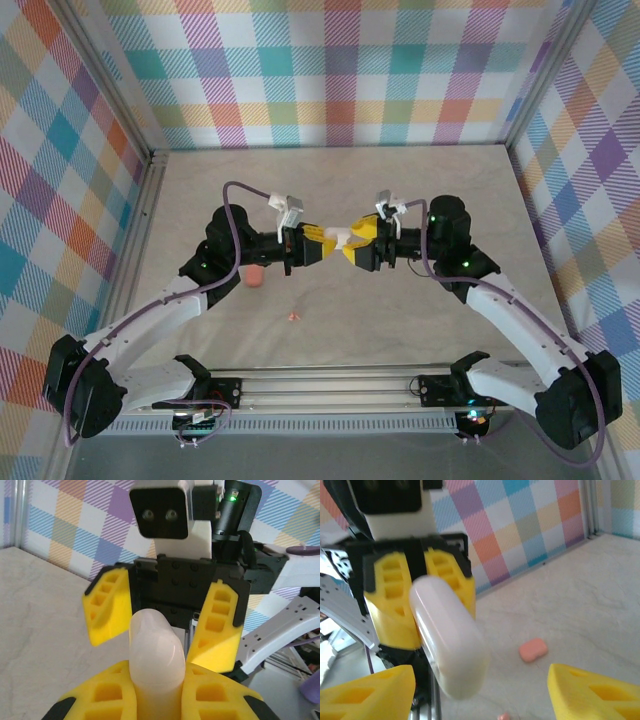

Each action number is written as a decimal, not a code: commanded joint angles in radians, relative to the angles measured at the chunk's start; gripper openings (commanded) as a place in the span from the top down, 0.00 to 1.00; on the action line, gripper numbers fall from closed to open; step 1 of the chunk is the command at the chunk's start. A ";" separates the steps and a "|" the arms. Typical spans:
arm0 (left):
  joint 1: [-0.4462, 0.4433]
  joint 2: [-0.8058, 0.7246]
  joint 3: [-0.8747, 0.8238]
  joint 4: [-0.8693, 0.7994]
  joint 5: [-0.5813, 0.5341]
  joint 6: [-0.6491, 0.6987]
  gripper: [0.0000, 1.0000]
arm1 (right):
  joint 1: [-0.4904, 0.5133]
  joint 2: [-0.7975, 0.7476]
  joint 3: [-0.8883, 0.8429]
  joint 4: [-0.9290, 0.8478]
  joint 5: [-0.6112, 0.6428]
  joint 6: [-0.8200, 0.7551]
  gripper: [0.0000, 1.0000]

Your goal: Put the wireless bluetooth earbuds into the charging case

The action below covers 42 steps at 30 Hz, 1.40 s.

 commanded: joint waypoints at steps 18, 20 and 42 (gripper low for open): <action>0.016 0.044 0.069 0.106 0.116 -0.168 1.00 | -0.007 0.119 0.113 0.140 -0.243 0.229 0.65; 0.016 0.048 0.073 0.092 0.115 -0.161 0.94 | -0.007 0.131 0.130 0.111 -0.248 0.231 0.72; 0.016 -0.194 -0.035 -0.481 -0.679 0.085 0.00 | -0.129 0.398 0.326 -0.458 -0.031 -0.007 0.88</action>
